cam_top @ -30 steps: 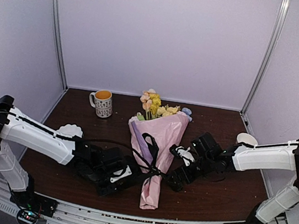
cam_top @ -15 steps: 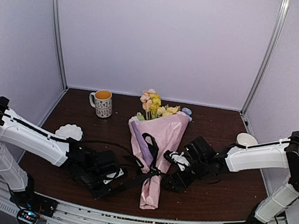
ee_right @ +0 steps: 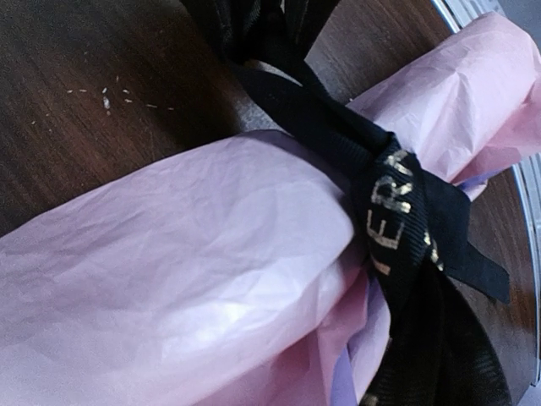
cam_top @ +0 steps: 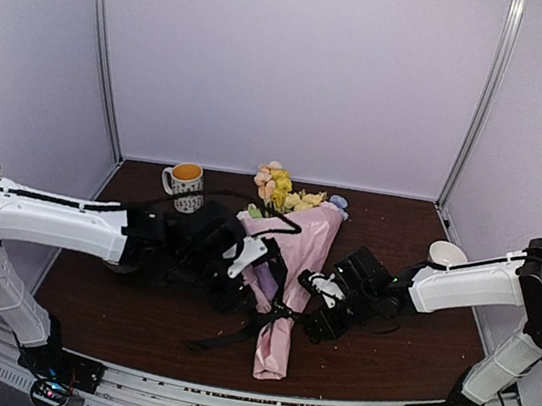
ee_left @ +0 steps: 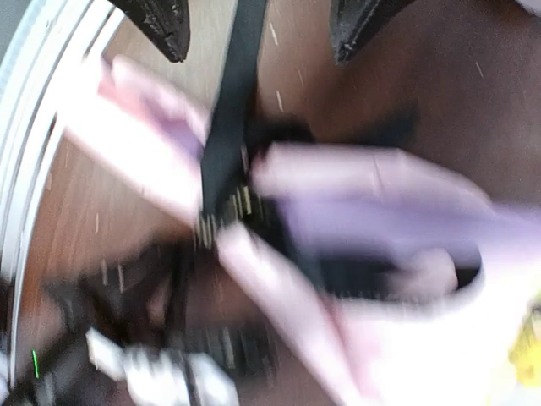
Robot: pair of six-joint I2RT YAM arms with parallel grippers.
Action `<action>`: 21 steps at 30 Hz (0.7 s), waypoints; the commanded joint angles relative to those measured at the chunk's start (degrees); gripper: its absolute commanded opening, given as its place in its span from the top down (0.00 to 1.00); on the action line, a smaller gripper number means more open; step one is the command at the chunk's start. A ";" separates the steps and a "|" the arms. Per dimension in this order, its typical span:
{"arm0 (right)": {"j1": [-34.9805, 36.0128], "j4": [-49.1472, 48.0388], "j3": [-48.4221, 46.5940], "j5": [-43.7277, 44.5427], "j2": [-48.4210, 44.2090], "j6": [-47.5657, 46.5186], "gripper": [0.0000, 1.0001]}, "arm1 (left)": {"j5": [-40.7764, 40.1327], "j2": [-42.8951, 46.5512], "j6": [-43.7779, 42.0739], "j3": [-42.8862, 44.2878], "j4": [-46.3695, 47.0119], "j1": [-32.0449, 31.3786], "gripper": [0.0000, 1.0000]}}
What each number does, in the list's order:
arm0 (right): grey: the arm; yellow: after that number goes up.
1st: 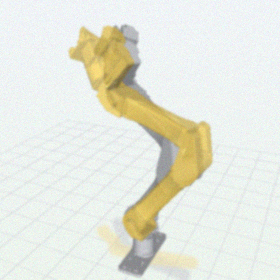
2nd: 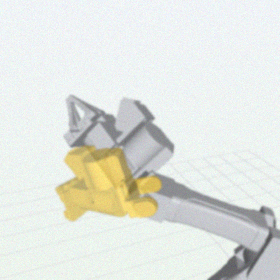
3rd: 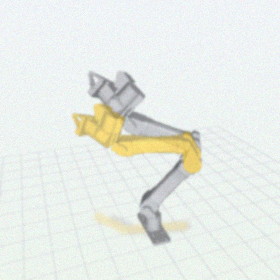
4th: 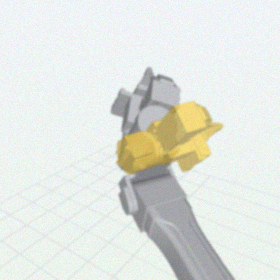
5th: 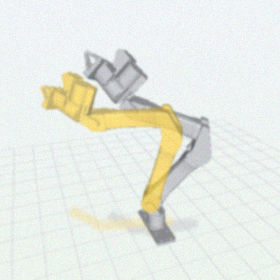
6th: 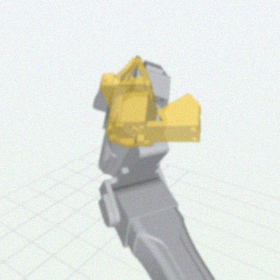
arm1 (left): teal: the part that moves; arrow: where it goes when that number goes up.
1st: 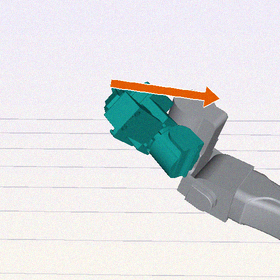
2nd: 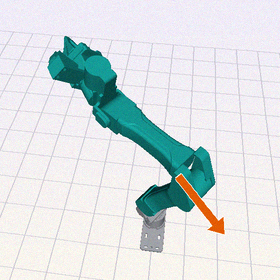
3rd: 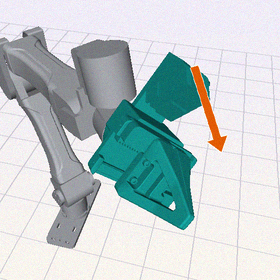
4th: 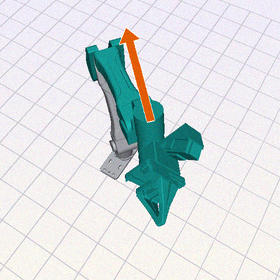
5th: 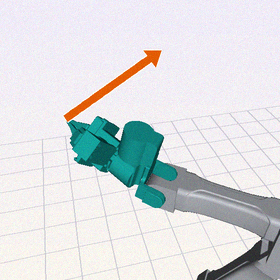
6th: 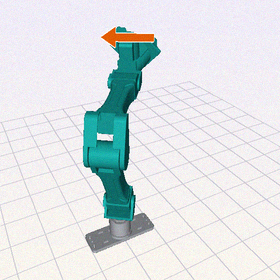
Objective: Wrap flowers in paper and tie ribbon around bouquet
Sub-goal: Adjust the tied bouquet to the folded bouquet.
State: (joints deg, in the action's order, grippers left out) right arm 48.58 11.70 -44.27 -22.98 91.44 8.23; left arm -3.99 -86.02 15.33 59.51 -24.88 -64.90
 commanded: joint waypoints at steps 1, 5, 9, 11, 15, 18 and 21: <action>1.25 -2.63 1.72 -1.15 -3.15 2.82 0.82 | 8.47 -11.43 -1.85 13.82 0.39 6.39 0.43; 1.65 -4.05 3.46 -1.23 -4.81 4.84 0.89 | 14.13 -17.20 -0.29 20.10 -3.31 8.89 0.39; 1.94 -4.45 3.53 -1.42 -5.11 5.61 0.92 | 17.25 -20.68 -0.78 23.75 -5.23 8.92 0.36; 2.15 -4.54 3.31 -1.76 -4.97 5.76 0.93 | 16.38 -22.75 -1.19 25.86 -6.45 8.92 0.36; 2.54 -4.66 3.14 -2.52 -4.61 6.30 0.95 | 15.94 -25.94 -1.75 28.83 -6.87 8.92 0.36; 2.81 -4.67 3.21 -2.85 -4.39 6.62 0.95 | 14.72 -27.62 -2.04 30.05 -6.93 8.92 0.36; 2.99 -4.99 3.26 -3.11 -4.51 6.95 0.97 | 12.31 -29.20 -2.07 30.80 -7.43 9.19 0.41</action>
State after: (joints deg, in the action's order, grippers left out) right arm 51.05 8.08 -41.23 -25.19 87.64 14.02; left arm 10.46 -113.16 14.22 88.05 -31.64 -56.03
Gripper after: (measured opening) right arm 0.042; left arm 0.622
